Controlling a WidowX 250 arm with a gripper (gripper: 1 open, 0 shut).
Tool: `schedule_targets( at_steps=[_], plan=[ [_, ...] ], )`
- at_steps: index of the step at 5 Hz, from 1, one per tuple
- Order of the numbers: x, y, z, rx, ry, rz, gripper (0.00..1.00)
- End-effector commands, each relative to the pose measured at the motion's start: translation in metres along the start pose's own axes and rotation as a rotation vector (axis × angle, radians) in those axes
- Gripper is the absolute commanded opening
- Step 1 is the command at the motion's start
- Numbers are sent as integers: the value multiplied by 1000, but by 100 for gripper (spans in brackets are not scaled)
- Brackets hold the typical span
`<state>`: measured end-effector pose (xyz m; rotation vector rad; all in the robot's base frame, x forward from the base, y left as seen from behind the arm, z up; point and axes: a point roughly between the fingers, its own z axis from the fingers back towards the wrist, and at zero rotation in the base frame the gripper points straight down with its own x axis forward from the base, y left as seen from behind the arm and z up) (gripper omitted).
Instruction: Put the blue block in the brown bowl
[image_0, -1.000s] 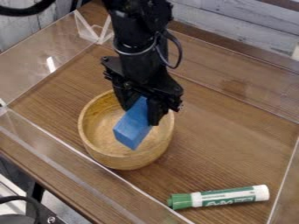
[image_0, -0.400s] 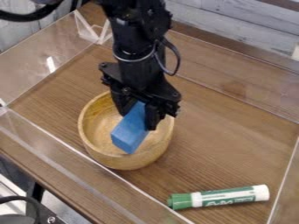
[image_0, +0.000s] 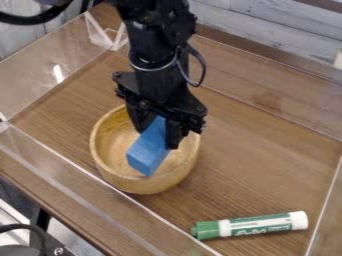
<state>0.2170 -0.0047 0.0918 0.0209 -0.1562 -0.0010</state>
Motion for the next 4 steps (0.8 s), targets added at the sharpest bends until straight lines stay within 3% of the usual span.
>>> schedule_targets(
  at_steps=[1, 4],
  plan=[
    [3, 0, 3, 3, -11, -5, 0],
    [2, -2, 3, 4, 6, -8, 0]
  ],
)
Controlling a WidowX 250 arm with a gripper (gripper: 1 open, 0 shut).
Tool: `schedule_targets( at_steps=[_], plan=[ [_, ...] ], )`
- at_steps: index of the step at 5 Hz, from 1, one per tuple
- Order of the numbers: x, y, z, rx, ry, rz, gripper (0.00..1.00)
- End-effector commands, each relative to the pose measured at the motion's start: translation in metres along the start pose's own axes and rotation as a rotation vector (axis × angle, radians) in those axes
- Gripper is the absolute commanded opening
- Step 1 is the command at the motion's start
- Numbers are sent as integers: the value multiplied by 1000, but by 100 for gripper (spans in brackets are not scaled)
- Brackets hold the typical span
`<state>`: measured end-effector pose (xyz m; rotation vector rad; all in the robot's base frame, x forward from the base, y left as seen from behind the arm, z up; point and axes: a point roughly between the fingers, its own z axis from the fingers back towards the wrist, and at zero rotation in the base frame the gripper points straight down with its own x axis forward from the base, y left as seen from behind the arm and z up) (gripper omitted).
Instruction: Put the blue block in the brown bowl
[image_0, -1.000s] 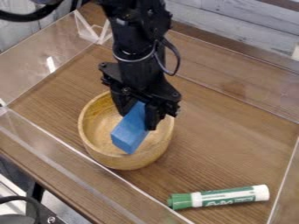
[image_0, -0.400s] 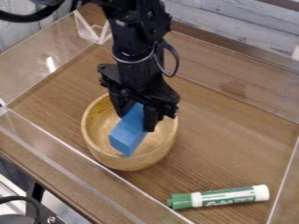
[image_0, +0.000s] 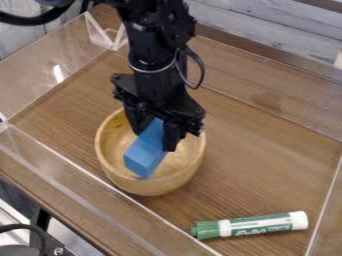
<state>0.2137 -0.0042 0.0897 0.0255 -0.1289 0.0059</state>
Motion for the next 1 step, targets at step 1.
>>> schedule_targets(
  at_steps=[1],
  plan=[
    [5, -3, 5, 0, -14, -15, 0]
  ],
)
